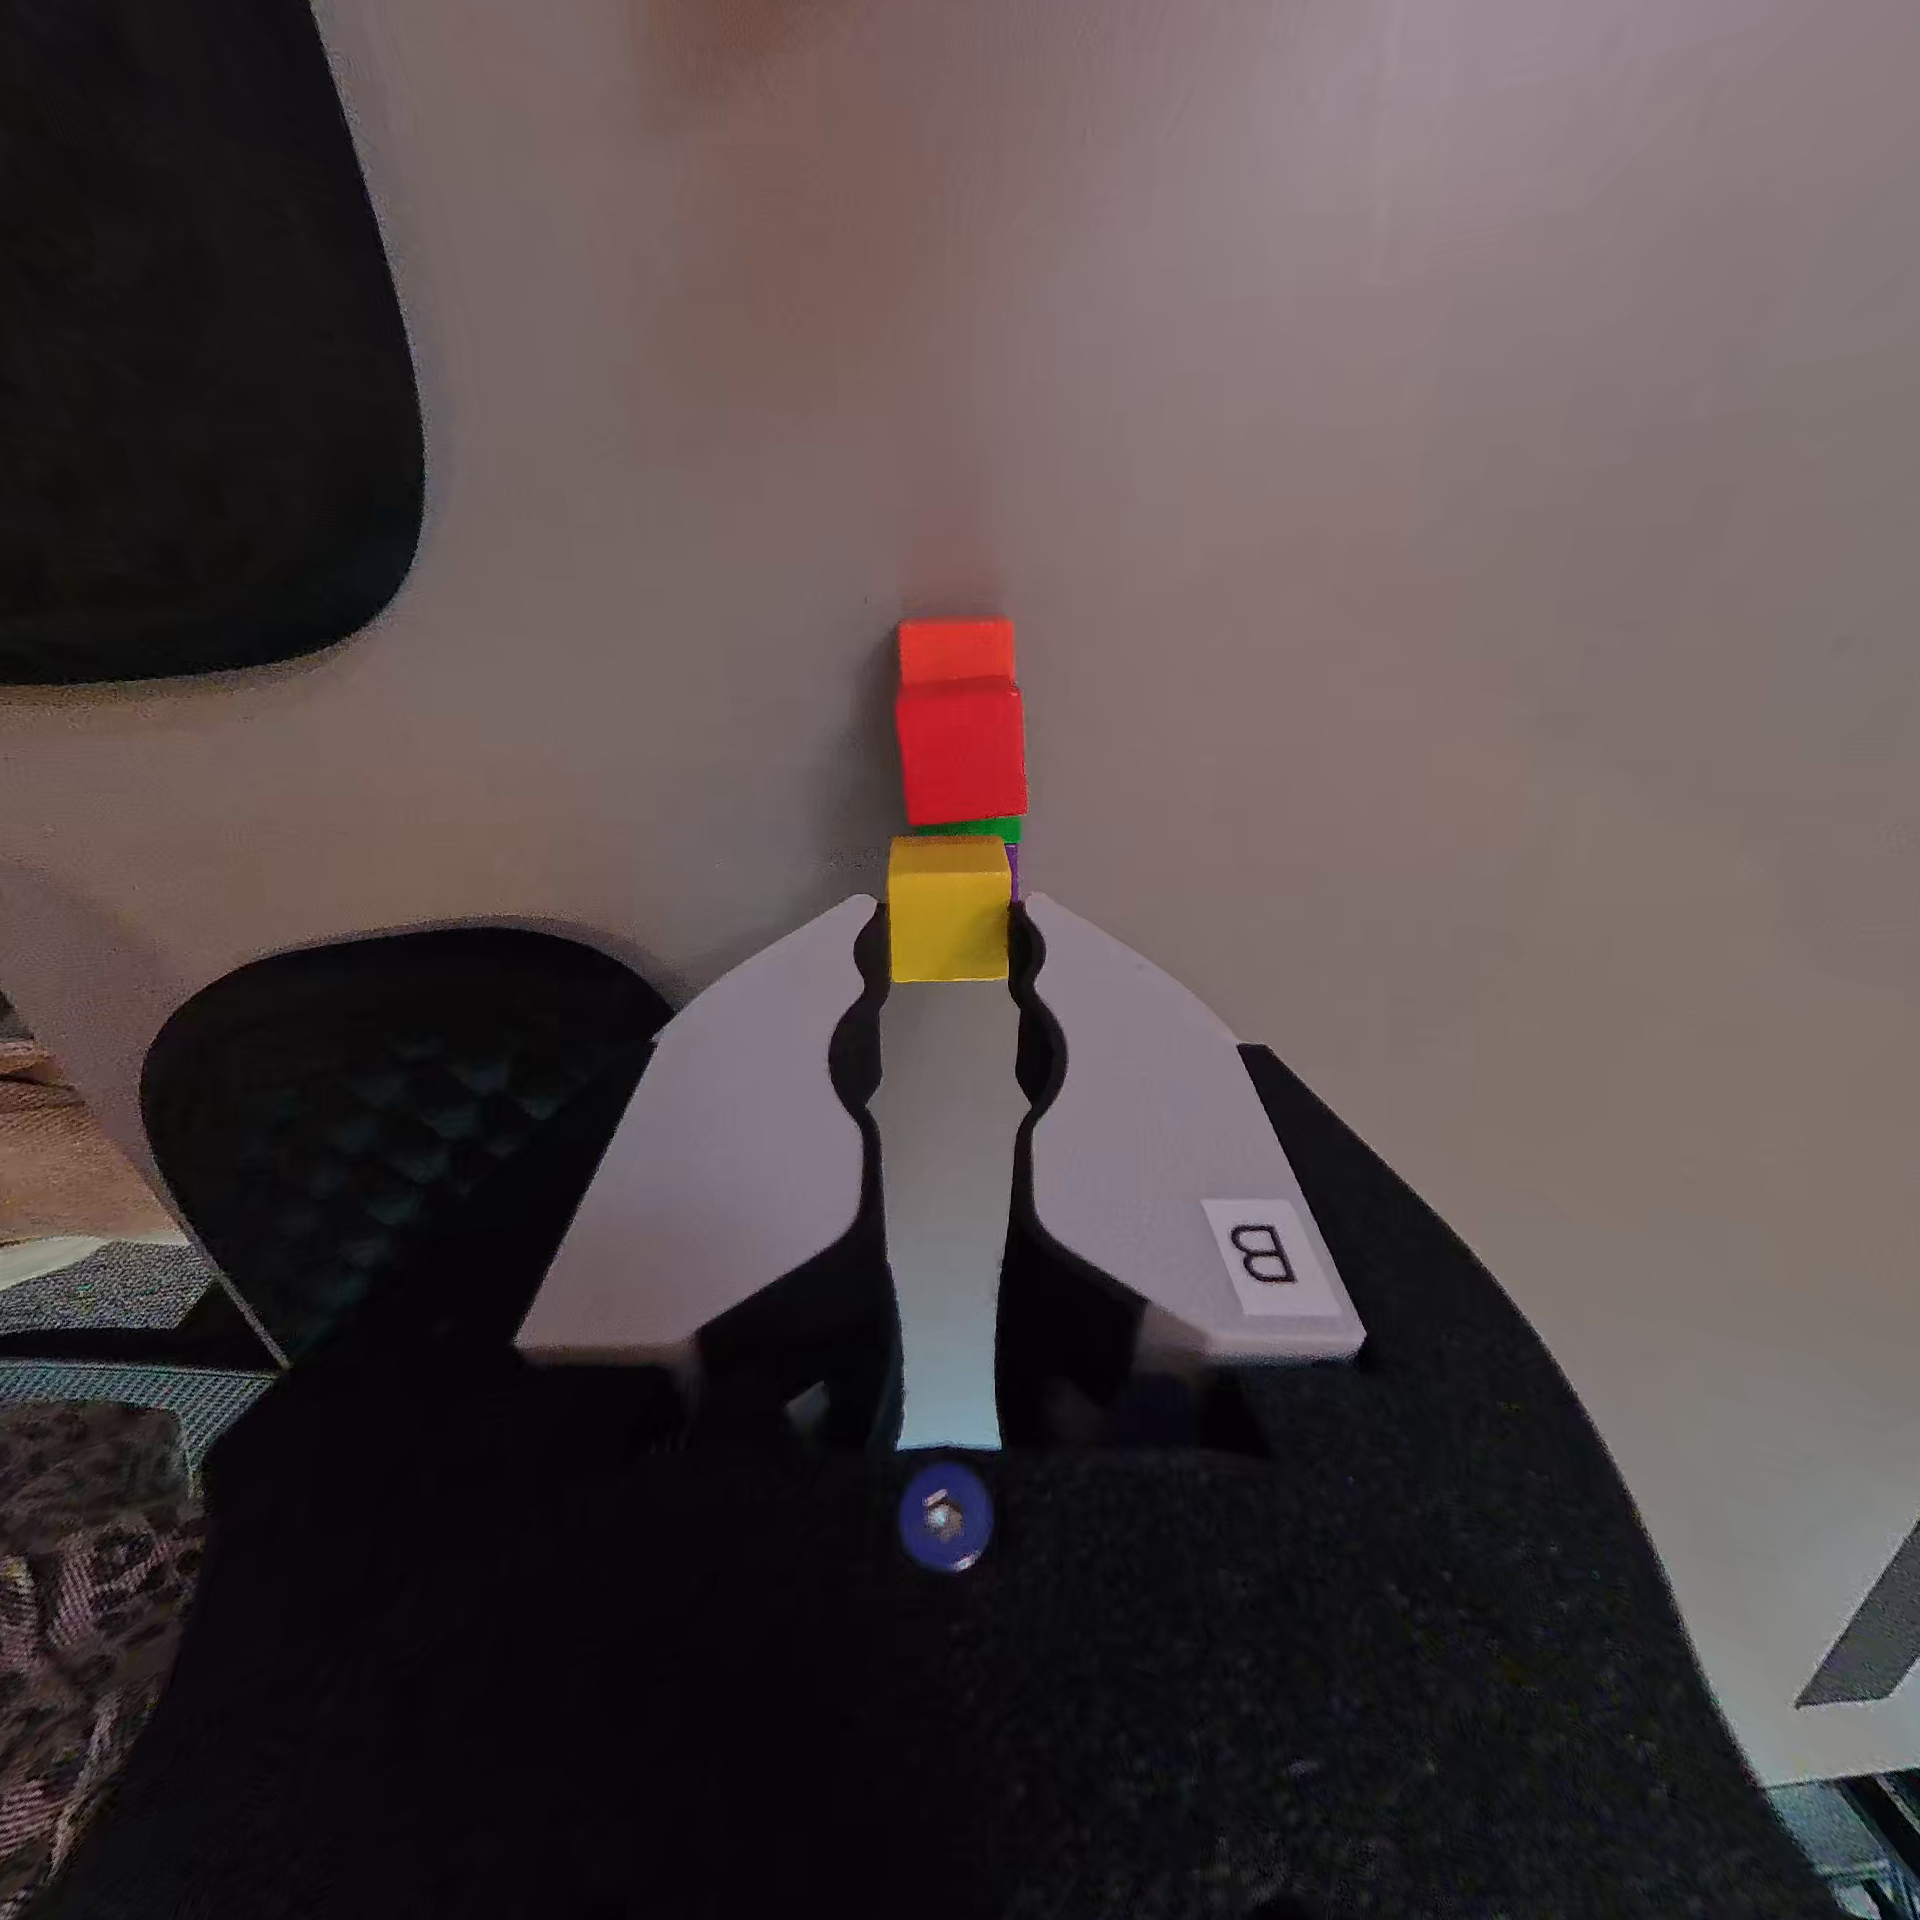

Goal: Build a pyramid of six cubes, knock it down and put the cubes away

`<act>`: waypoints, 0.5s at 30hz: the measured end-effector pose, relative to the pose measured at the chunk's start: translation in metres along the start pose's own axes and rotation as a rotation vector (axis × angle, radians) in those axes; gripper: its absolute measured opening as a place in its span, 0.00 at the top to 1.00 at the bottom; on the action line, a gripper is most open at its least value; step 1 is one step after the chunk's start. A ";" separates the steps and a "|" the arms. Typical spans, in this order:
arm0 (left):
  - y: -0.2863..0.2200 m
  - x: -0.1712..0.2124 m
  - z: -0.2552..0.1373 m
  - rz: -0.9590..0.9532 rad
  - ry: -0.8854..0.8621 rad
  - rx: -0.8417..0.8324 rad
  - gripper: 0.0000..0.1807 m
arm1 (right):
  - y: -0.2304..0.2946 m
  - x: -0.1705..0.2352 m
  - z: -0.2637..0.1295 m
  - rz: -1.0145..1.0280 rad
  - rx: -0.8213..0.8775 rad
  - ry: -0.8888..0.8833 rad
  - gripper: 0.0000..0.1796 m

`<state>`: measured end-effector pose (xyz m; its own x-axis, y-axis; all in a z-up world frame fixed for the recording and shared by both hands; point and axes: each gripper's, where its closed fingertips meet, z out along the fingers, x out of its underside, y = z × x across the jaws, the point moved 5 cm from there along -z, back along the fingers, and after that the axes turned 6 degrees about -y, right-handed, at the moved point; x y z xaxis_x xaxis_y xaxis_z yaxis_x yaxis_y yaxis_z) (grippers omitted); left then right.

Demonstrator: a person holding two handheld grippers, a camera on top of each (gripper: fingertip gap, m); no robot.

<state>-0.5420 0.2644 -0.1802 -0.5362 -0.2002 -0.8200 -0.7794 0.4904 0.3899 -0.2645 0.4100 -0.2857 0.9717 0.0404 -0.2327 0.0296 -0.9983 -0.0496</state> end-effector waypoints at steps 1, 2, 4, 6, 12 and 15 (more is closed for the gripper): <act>0.000 0.000 0.000 -0.001 -0.001 -0.001 0.54 | -0.001 0.000 0.001 0.002 0.000 0.003 0.88; 0.000 0.000 0.000 0.000 -0.002 0.000 0.54 | -0.001 -0.001 0.002 0.004 0.000 0.004 0.88; 0.000 0.000 -0.001 0.001 -0.002 -0.001 0.54 | -0.002 -0.001 0.003 0.009 -0.004 0.001 0.88; 0.000 0.000 -0.001 -0.001 -0.004 -0.001 0.54 | -0.003 -0.001 0.003 0.017 -0.007 -0.001 0.88; 0.000 0.000 -0.001 -0.001 -0.003 -0.002 0.54 | -0.003 0.000 0.006 0.015 -0.014 -0.001 0.88; 0.000 0.000 -0.001 0.002 -0.003 -0.002 0.54 | -0.005 0.000 0.007 0.015 -0.017 -0.005 0.88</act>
<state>-0.5422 0.2634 -0.1798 -0.5366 -0.1968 -0.8206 -0.7792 0.4890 0.3922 -0.2668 0.4149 -0.2924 0.9709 0.0260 -0.2382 0.0195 -0.9994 -0.0295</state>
